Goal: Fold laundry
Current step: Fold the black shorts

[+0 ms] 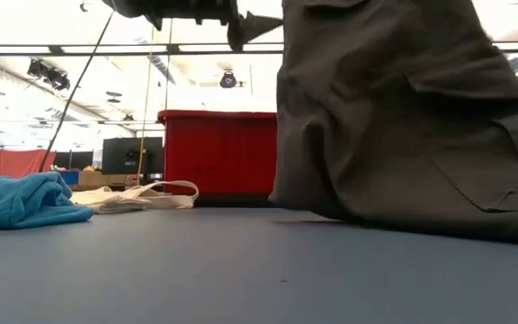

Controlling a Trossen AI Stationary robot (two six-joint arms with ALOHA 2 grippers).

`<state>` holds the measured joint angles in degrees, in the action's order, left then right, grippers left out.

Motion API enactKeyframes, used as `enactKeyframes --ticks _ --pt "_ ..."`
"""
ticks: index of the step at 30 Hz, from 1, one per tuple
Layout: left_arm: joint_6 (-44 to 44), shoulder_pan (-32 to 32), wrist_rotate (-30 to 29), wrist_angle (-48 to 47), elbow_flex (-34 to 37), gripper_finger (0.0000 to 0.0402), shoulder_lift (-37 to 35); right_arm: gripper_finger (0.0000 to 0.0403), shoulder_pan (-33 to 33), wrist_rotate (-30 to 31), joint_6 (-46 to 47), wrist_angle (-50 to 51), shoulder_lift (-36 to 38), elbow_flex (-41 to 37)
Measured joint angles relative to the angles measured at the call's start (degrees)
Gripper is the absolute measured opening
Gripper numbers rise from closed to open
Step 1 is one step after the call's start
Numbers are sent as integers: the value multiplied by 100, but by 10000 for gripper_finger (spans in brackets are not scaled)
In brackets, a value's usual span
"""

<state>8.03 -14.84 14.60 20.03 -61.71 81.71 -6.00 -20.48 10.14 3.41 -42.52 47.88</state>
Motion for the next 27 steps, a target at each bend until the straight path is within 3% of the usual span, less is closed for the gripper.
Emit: enactKeyframes --ticks 5,12,20,23,27 --pt "205 -181 -12 176 2 394 195 23 106 -149 -226 -422 8 2" --pt "610 -192 1406 1065 -1 394 288 23 114 -277 -222 -296 -104 2" --pt "1037 -158 1401 746 -723 381 790 23 112 -209 -230 -560 -460 2" --pt "1004 -130 1409 175 -944 338 819 23 112 122 -238 -545 -579 2" --pt "604 -157 1651 -889 -1201 212 754 23 114 448 -237 -563 -586 2"
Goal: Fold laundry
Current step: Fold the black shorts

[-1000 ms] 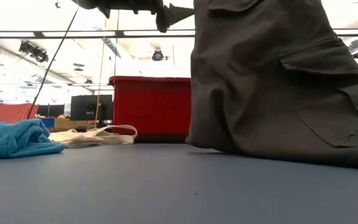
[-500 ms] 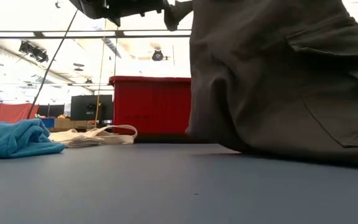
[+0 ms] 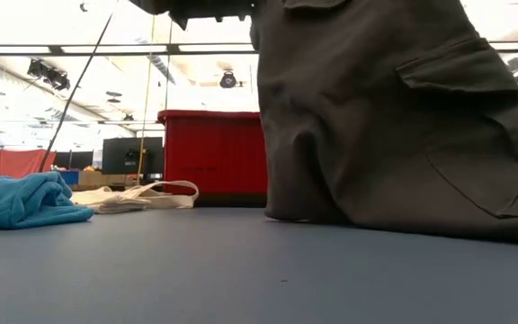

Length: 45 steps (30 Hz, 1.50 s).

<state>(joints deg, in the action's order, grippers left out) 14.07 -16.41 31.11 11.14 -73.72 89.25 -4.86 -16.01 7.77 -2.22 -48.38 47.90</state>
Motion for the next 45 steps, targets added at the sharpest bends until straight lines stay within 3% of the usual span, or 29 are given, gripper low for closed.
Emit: enactKeyframes --ticks 5,7,13,18,23,25,30,33,36,39,45 --pt "-165 -117 726 -1004 -324 42 -6 23 -3 253 -47 -42 178 -2" --pt "-167 -161 735 -956 -340 14 -15 23 -35 280 -132 -74 226 -2" --pt "-23 -278 521 -927 -466 10 -119 23 -94 494 -256 -83 199 -2" --pt "-833 -379 -52 -2090 -1114 6 -190 23 -229 1202 -635 -120 -5 4" --pt "-1670 -655 -1041 -3282 -1965 4 -190 23 -965 2137 -838 -583 -357 2" --pt "-1885 -809 -1183 -3607 -2395 4 -182 25 -1263 2499 -1129 -917 -471 2" --pt "-2127 -860 -1225 -4153 -3377 3 -155 25 -1535 2301 -1792 -1791 -564 20" --pt "-2045 -645 -1479 -4566 -3584 3 -153 22 -1422 2112 -1682 -1107 -586 260" --pt "-1609 -302 -1773 -5221 -3410 3 -169 22 -1192 1894 -762 352 -644 461" --pt "-868 215 -2051 -5548 -2664 3 -177 22 -904 1605 526 1769 -725 419" --pt "557 1507 -2251 -4304 -772 3 -194 22 96 1394 1989 2577 -792 240"
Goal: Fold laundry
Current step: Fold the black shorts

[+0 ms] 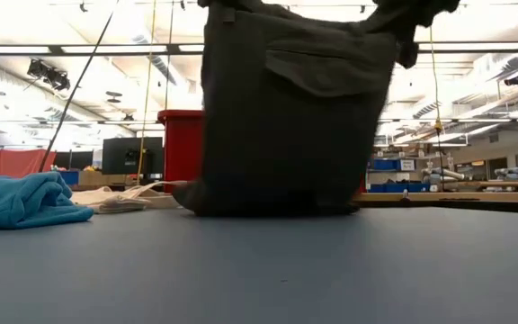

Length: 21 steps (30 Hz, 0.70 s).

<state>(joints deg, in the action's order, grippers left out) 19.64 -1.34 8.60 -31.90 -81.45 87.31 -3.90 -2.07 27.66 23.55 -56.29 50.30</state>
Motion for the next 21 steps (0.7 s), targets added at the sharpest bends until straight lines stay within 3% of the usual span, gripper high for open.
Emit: enactKeyframes --ticks 4,9,11,16,21 --pt "161 226 0 729 446 3 -6 22 208 511 112 -523 13 3" --pt "-183 -207 35 257 -312 3 -129 22 -6 727 -90 -1082 28 469" --pt "-467 -377 219 77 -781 3 -219 22 -85 512 -237 -1162 31 803" --pt "-623 -737 1540 -403 -2216 11 -227 21 -127 -469 -602 -1156 28 1759" --pt "-600 -709 1803 -367 -3337 12 -153 21 -22 -1309 -693 -1195 -77 2695"
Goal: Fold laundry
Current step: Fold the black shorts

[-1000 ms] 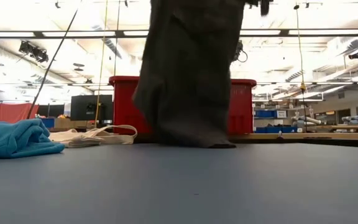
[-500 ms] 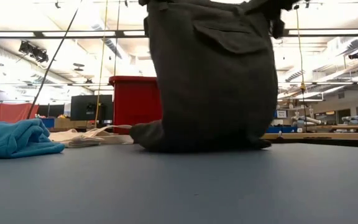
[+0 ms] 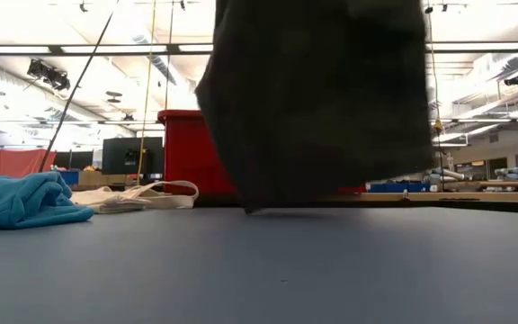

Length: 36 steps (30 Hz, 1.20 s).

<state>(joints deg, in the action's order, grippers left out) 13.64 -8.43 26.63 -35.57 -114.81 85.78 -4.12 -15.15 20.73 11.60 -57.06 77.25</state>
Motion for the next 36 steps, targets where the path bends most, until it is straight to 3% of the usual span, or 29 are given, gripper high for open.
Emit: enactKeyframes --ticks 4,10,12,15,17,19,24,27,32,36 --pt "-56 101 -79 65 -495 10 41 21 162 21 -143 -69 -229 556" --pt "-274 -37 -432 -681 -360 10 39 21 -82 234 -500 865 -615 804" --pt "-328 -166 -687 -1199 -285 10 125 21 -267 747 -667 1532 -763 806" --pt "-752 -440 -1399 -1772 -116 10 285 21 -578 2091 -1205 2458 -992 794" --pt "-1130 -668 -2059 -1755 -65 10 383 21 -794 2941 -1710 2641 -1120 794" --pt "-1459 -914 -2468 -1499 -65 10 415 21 -984 3314 -2195 2442 -1182 795" --pt "-1357 -1221 -2051 -747 -67 11 337 21 -1071 3296 -2486 1824 -1152 801" --pt "-1032 -1091 -1620 -908 -76 11 283 21 -892 3214 -2060 2190 -1104 815" --pt "-753 -371 -1484 -1942 -71 11 422 21 -361 2783 -752 3457 -1146 802" --pt "-452 454 -1491 -2398 -73 11 657 21 555 2730 357 3898 -1260 791"
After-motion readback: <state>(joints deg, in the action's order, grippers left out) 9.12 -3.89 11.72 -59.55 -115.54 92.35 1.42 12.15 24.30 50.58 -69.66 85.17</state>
